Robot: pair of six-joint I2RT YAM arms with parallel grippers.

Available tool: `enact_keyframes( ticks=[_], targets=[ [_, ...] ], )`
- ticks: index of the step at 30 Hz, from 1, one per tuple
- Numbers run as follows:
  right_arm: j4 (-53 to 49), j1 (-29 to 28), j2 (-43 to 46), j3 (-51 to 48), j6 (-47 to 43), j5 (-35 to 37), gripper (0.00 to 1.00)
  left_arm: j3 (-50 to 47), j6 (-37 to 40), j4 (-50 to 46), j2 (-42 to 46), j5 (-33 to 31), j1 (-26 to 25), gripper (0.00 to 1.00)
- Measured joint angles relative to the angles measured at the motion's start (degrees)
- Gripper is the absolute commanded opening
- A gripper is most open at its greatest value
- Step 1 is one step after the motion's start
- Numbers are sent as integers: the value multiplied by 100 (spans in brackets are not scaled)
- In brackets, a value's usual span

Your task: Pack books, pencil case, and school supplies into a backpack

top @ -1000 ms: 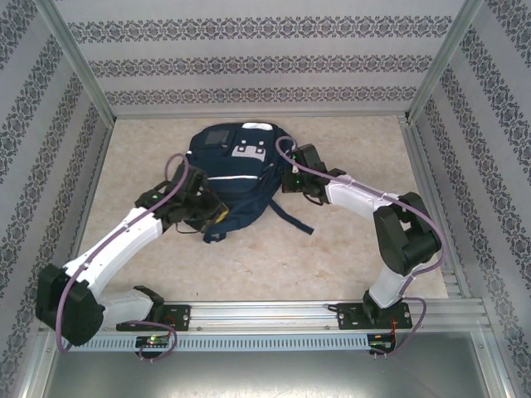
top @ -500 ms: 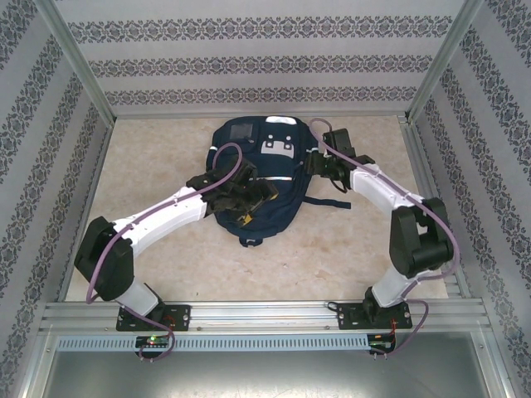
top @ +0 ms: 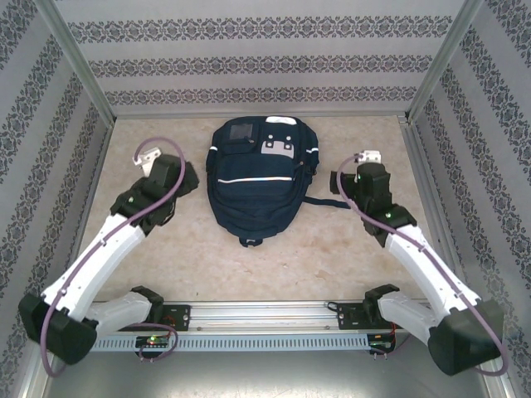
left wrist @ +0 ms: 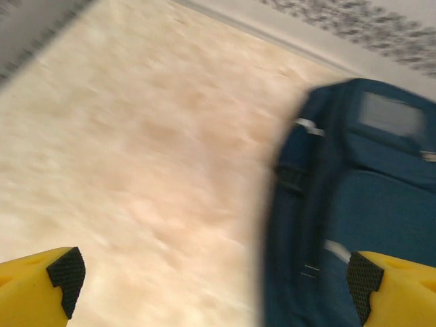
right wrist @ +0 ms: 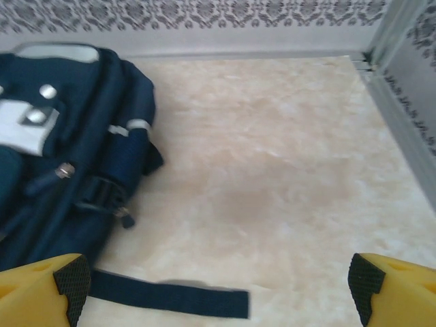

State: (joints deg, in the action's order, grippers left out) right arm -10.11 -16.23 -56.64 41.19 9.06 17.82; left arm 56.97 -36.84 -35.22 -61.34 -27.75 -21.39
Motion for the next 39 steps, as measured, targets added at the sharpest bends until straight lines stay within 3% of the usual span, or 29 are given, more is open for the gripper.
enact_keyframes(
  ticks=[3,7,13,23,26,31,39],
  targets=[
    [597,0,240,-629,-505,166,98,-835,855,807,-66,-297,592,100],
    [1462,144,-33,-1257,-872,398,98,-1530,1600,2055,-1032,-354,1244,99],
    [3045,785,-1158,-1738,-901,330,98,-2232,2472,4074,-2127,-186,1429,100],
    [5541,1237,-2879,-1958,-859,-361,98,-2900,3351,6804,-2640,1056,1705,100],
    [5689,1241,-2992,-2013,-852,-551,98,-3235,3410,7521,-2717,1663,1926,99],
    [5956,1364,-2992,-2009,-811,-833,98,-3362,3484,7838,-2806,2124,2033,99],
    [6002,1388,-2992,-2009,-791,-964,98,-3362,3515,8078,-2806,2323,2033,99]
  ],
)
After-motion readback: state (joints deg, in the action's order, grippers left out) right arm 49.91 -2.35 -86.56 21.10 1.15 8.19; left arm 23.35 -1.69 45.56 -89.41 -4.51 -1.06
